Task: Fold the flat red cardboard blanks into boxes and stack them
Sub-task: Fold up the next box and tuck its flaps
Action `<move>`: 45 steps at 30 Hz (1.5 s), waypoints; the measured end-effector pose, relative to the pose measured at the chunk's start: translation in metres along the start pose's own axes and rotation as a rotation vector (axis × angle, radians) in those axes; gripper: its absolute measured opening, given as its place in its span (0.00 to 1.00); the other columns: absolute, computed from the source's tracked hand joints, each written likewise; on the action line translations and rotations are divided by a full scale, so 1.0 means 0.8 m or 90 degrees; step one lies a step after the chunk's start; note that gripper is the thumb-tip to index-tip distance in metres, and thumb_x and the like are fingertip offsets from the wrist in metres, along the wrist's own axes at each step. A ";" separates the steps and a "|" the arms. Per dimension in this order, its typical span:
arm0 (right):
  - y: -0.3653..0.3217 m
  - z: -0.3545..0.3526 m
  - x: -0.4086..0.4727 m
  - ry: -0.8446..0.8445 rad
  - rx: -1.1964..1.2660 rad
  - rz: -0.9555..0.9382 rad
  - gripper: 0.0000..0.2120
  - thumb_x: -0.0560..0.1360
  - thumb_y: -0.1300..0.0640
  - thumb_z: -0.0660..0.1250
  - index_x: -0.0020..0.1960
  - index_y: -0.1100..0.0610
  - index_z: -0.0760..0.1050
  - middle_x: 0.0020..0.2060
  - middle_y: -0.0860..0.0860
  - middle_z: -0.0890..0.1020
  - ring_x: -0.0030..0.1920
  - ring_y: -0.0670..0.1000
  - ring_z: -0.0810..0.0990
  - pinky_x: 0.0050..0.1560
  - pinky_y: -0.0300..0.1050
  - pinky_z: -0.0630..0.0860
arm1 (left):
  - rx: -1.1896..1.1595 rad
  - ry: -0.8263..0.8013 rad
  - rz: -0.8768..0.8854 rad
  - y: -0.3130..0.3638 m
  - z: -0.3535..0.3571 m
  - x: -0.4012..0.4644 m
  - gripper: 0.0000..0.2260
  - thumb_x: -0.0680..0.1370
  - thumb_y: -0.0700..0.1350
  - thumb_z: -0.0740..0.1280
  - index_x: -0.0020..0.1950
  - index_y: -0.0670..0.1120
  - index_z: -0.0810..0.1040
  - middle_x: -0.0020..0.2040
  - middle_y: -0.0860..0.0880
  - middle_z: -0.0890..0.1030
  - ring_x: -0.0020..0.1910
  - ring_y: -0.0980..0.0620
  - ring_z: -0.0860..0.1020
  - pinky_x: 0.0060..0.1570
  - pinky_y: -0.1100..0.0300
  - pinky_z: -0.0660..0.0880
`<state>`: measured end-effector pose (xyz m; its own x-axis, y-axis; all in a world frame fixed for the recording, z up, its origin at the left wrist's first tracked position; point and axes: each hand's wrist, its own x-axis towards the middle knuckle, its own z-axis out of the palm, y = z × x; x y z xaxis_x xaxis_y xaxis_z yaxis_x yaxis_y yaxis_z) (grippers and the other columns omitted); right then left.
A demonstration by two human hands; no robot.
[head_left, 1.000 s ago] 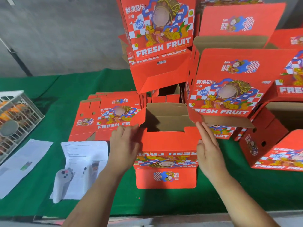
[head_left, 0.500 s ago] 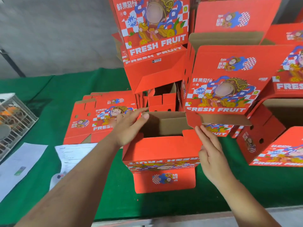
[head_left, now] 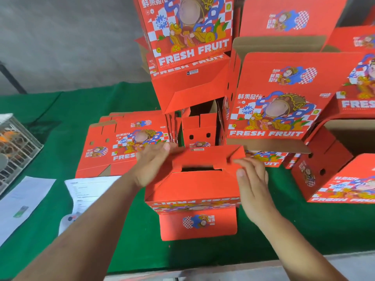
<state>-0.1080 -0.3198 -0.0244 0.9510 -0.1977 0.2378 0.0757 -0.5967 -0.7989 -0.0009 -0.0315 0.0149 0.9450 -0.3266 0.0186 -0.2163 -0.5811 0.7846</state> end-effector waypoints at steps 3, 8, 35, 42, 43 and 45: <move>-0.013 0.001 0.026 -0.049 0.036 0.069 0.27 0.77 0.30 0.47 0.76 0.32 0.60 0.67 0.37 0.59 0.70 0.38 0.55 0.75 0.50 0.55 | 0.110 0.012 0.003 -0.001 0.000 -0.013 0.42 0.69 0.83 0.51 0.75 0.62 0.74 0.71 0.56 0.76 0.76 0.48 0.66 0.78 0.40 0.56; -0.019 0.015 0.051 -0.200 -0.286 0.055 0.43 0.77 0.34 0.65 0.78 0.32 0.38 0.76 0.48 0.46 0.78 0.61 0.50 0.72 0.63 0.67 | 0.445 0.082 -0.098 0.019 0.027 -0.021 0.52 0.65 0.79 0.66 0.84 0.61 0.52 0.73 0.49 0.69 0.73 0.40 0.63 0.71 0.38 0.64; -0.074 -0.032 0.080 -0.080 0.417 0.371 0.26 0.75 0.30 0.63 0.68 0.42 0.75 0.60 0.50 0.84 0.59 0.52 0.82 0.60 0.55 0.76 | -0.665 0.192 -0.265 0.014 0.015 -0.096 0.19 0.82 0.39 0.61 0.69 0.55 0.78 0.57 0.47 0.87 0.49 0.49 0.87 0.48 0.55 0.84; -0.017 -0.039 0.034 -0.340 0.468 0.420 0.15 0.84 0.50 0.61 0.68 0.51 0.77 0.59 0.53 0.86 0.57 0.53 0.86 0.57 0.53 0.78 | -0.614 0.211 -0.146 -0.005 0.025 -0.115 0.31 0.81 0.30 0.60 0.77 0.59 0.71 0.67 0.49 0.83 0.53 0.49 0.86 0.45 0.57 0.83; -0.008 -0.040 0.030 -0.334 0.470 0.402 0.15 0.84 0.53 0.61 0.70 0.51 0.76 0.60 0.53 0.86 0.58 0.52 0.85 0.57 0.52 0.78 | -0.580 0.220 -0.149 -0.009 0.026 -0.113 0.30 0.81 0.32 0.63 0.77 0.59 0.71 0.68 0.51 0.82 0.54 0.51 0.86 0.44 0.58 0.82; 0.006 -0.039 0.024 -0.358 0.482 0.367 0.18 0.83 0.59 0.63 0.72 0.48 0.74 0.62 0.51 0.84 0.62 0.52 0.84 0.60 0.51 0.77 | -0.496 0.232 -0.167 -0.011 0.027 -0.111 0.32 0.79 0.42 0.73 0.80 0.56 0.67 0.71 0.55 0.79 0.61 0.53 0.83 0.48 0.59 0.82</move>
<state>-0.0988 -0.3507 -0.0067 0.8888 0.2041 -0.4103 -0.4412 0.1392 -0.8865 -0.0881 -0.0136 -0.0076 0.9884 0.0792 -0.1295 0.1205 0.1096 0.9866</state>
